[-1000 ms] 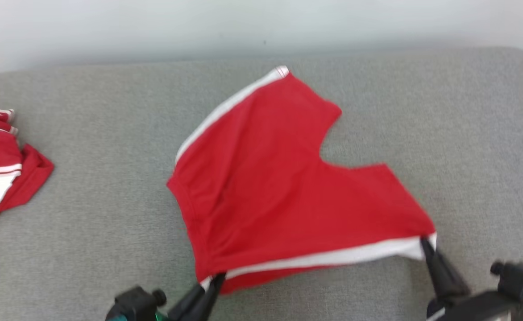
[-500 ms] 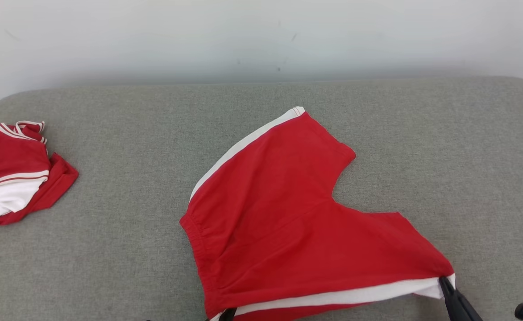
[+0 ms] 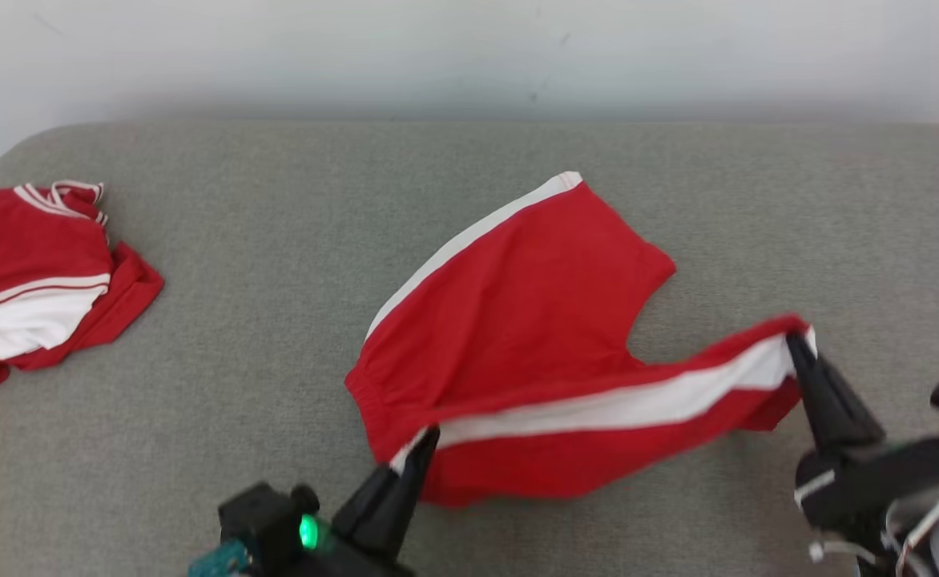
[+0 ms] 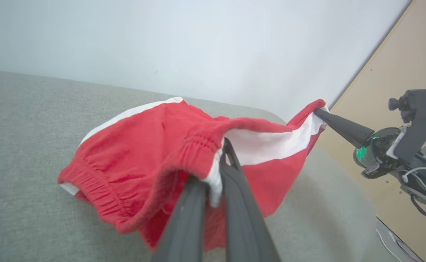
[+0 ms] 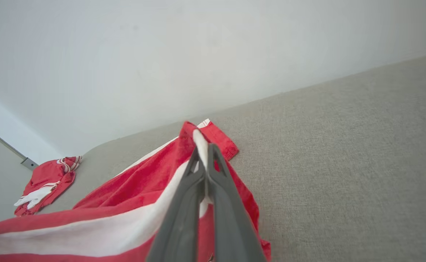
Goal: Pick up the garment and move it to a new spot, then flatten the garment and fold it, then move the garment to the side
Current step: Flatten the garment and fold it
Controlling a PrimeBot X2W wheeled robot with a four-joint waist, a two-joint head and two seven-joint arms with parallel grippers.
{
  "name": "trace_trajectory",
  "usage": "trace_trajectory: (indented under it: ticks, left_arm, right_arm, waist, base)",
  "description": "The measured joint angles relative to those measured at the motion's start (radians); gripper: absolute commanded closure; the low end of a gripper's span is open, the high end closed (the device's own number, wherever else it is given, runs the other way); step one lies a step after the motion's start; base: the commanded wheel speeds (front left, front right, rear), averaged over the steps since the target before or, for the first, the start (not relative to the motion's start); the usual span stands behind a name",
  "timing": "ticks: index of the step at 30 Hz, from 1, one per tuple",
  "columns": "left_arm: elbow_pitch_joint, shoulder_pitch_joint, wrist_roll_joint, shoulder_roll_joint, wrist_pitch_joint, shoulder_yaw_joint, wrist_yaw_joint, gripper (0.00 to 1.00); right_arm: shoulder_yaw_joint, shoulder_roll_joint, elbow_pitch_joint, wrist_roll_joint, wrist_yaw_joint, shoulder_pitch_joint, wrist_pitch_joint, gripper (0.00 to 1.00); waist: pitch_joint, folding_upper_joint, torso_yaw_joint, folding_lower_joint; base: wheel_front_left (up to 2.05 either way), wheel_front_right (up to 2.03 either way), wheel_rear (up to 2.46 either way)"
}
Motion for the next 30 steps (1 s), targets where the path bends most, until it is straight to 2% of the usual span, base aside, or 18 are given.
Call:
trace_trajectory:
  ticks: [10,21,30]
  left_arm:
    - [0.119,-0.192,-0.02,-0.101,0.0,0.051,0.0,1.0]
    - [0.281,-0.366,-0.03,-0.185,0.0,0.063,0.0,1.0]
    - [0.376,-0.453,-0.021,-0.238,0.0,0.043,0.0,1.0]
  right_arm:
    - [0.083,-0.041,0.185,-0.037,0.0,-0.359,0.036,1.0]
    - [0.172,-0.057,0.561,-0.069,0.0,-0.748,-0.003,1.0]
    - [0.259,-0.043,0.83,-0.101,0.0,-0.935,-0.058,1.0]
  waist:
    - [0.081,0.0,0.065,0.0001]
    - [0.18,0.0001,0.152,0.0002]
    - [0.244,0.0001,0.223,0.0001]
  base:
    - [0.0,0.0,0.0]
    - [0.0,0.0,0.0]
    - [0.0,0.0,0.0]
